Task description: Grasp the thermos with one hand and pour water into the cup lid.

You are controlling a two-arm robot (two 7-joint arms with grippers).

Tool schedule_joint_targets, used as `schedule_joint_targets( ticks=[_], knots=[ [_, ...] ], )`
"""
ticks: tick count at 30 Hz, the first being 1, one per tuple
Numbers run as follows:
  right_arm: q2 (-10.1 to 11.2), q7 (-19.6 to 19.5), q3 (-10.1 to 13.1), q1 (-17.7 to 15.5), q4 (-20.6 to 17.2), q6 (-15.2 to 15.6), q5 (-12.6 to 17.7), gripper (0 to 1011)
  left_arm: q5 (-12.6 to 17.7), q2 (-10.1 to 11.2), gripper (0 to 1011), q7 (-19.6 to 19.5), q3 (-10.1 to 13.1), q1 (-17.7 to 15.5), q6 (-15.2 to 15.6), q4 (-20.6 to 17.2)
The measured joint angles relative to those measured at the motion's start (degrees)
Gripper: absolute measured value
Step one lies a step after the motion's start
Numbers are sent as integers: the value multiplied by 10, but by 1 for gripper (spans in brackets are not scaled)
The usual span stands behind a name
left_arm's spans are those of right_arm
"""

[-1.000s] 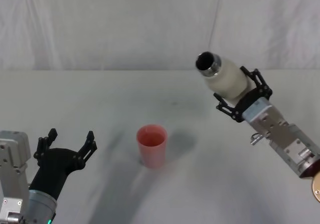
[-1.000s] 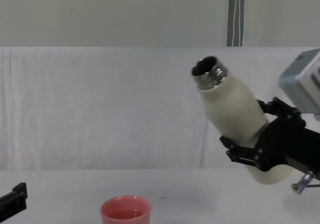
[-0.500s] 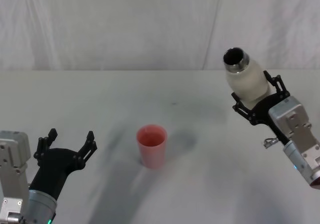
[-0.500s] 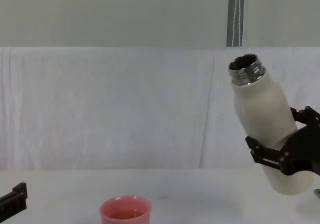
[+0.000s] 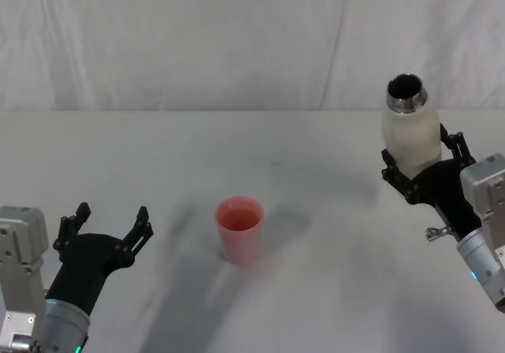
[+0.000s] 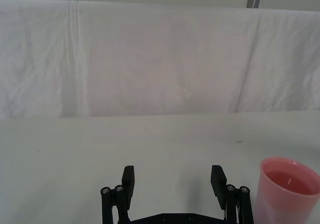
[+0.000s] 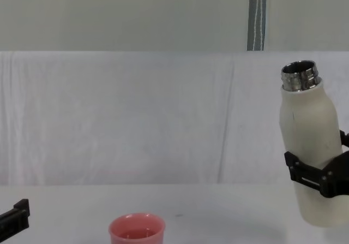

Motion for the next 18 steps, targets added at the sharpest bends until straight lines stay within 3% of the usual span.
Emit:
schedule_joint_targets(
  ticks=[18],
  knots=[
    [-15, 34, 17, -17, 0, 7, 63, 950, 0, 0, 1001, 0, 0, 0, 0, 0]
  ],
)
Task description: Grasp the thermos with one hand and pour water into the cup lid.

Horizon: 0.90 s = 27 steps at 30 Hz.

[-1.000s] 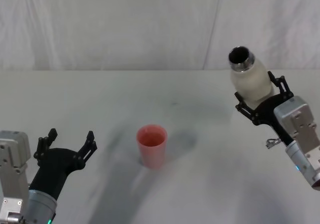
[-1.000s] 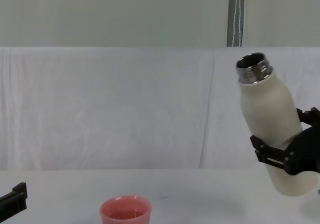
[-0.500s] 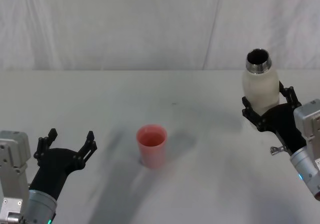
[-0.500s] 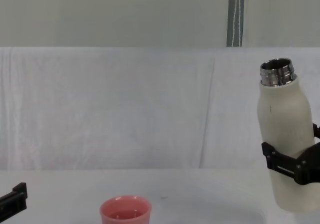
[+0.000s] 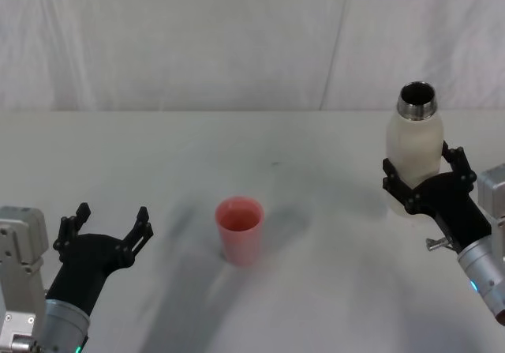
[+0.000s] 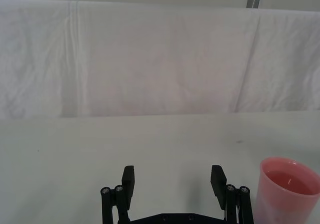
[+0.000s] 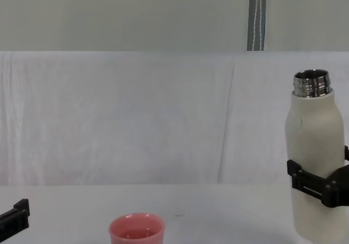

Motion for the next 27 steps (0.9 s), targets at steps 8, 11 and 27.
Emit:
schedule_joint_targets(
  ticks=[8, 11, 27],
  knots=[
    [-7, 7, -2, 3, 6, 9, 16, 950, 0, 0, 1001, 0, 0, 0, 0, 0],
    [-10, 10, -3, 4, 10, 11, 22, 950, 0, 0, 1001, 0, 0, 0, 0, 0],
    [-22, 20, -3, 7, 27, 23, 61, 950, 0, 0, 1001, 0, 0, 0, 0, 0]
  ],
)
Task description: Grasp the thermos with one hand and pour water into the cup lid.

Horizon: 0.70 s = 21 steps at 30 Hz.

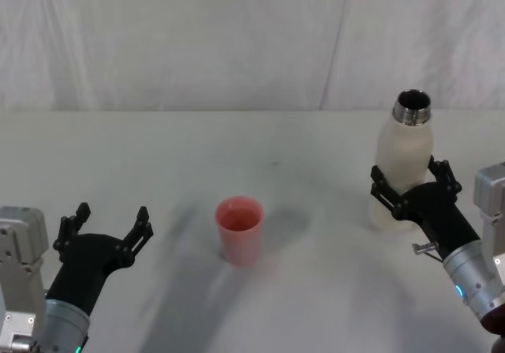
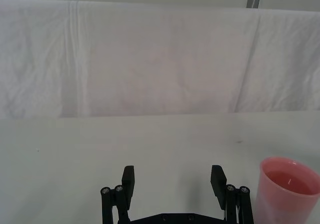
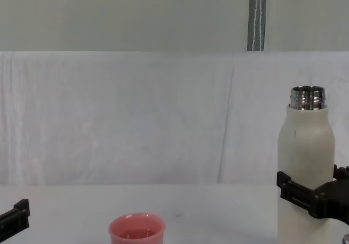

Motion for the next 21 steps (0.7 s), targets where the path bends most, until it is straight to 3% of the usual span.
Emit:
schedule_joint_targets(
  ticks=[21],
  knots=[
    [-5, -2, -1, 4, 23, 3, 14, 950, 0, 0, 1001, 0, 0, 0, 0, 0]
  ],
)
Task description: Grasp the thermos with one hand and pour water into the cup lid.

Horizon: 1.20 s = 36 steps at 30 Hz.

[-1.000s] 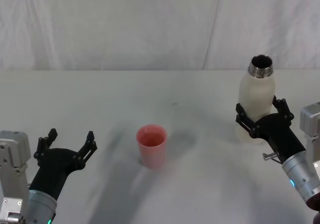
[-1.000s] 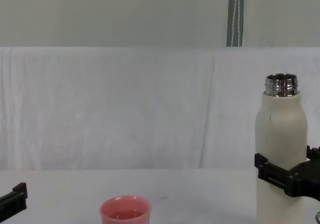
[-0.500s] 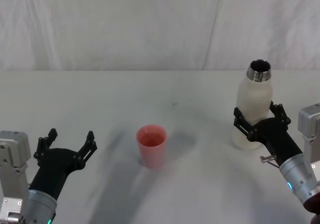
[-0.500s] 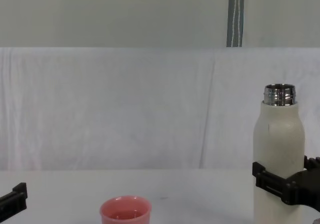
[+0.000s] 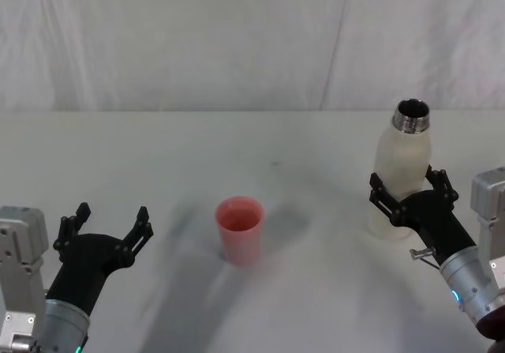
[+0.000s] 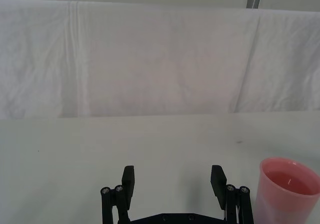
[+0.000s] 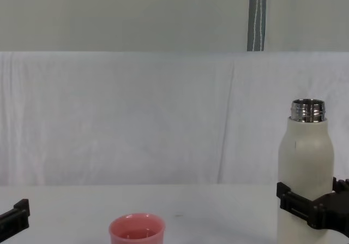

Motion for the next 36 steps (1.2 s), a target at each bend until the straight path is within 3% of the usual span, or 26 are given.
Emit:
schedule_joint_targets(
  ticks=[36],
  knots=[
    [-1, -1, 1, 5, 8, 2, 4, 950, 0, 0, 1001, 0, 0, 0, 0, 0]
  ],
)
